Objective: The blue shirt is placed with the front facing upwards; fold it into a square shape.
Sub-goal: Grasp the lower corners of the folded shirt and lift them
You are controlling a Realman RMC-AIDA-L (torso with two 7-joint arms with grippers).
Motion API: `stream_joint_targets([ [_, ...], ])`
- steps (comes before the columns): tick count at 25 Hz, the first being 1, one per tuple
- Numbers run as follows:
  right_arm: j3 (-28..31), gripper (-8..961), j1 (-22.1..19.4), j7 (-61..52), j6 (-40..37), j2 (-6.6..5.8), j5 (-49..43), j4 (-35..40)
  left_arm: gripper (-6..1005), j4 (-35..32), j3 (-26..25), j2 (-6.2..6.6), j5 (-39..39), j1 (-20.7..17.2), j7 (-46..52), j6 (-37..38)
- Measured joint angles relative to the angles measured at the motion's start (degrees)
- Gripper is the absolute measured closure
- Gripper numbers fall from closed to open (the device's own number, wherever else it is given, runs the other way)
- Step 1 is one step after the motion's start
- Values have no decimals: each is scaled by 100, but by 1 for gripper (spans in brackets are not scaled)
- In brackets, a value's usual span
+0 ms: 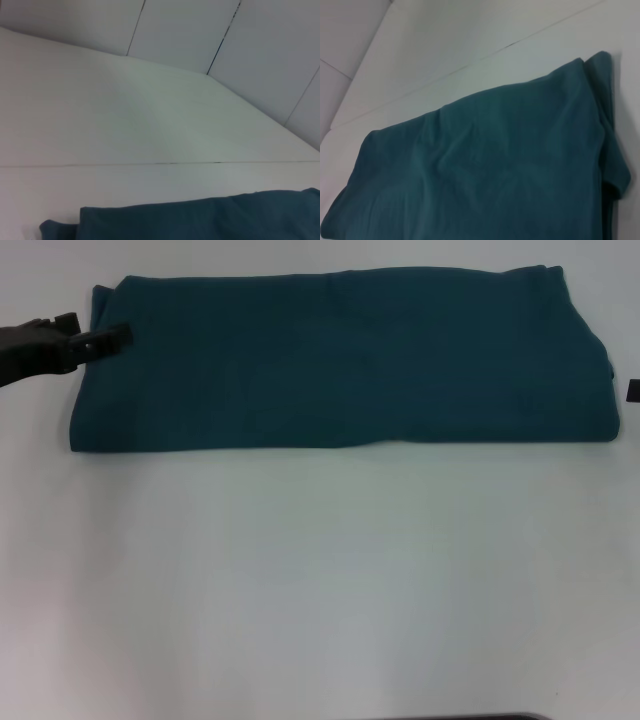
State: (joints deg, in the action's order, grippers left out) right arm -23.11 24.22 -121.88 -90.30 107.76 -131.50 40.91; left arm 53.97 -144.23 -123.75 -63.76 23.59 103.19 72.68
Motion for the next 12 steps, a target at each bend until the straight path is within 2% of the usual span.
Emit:
stream_joint_targets([
  [12, -87, 51, 30, 95, 623, 78, -25, -444, 100, -32, 1, 8, 14, -30, -57, -48],
])
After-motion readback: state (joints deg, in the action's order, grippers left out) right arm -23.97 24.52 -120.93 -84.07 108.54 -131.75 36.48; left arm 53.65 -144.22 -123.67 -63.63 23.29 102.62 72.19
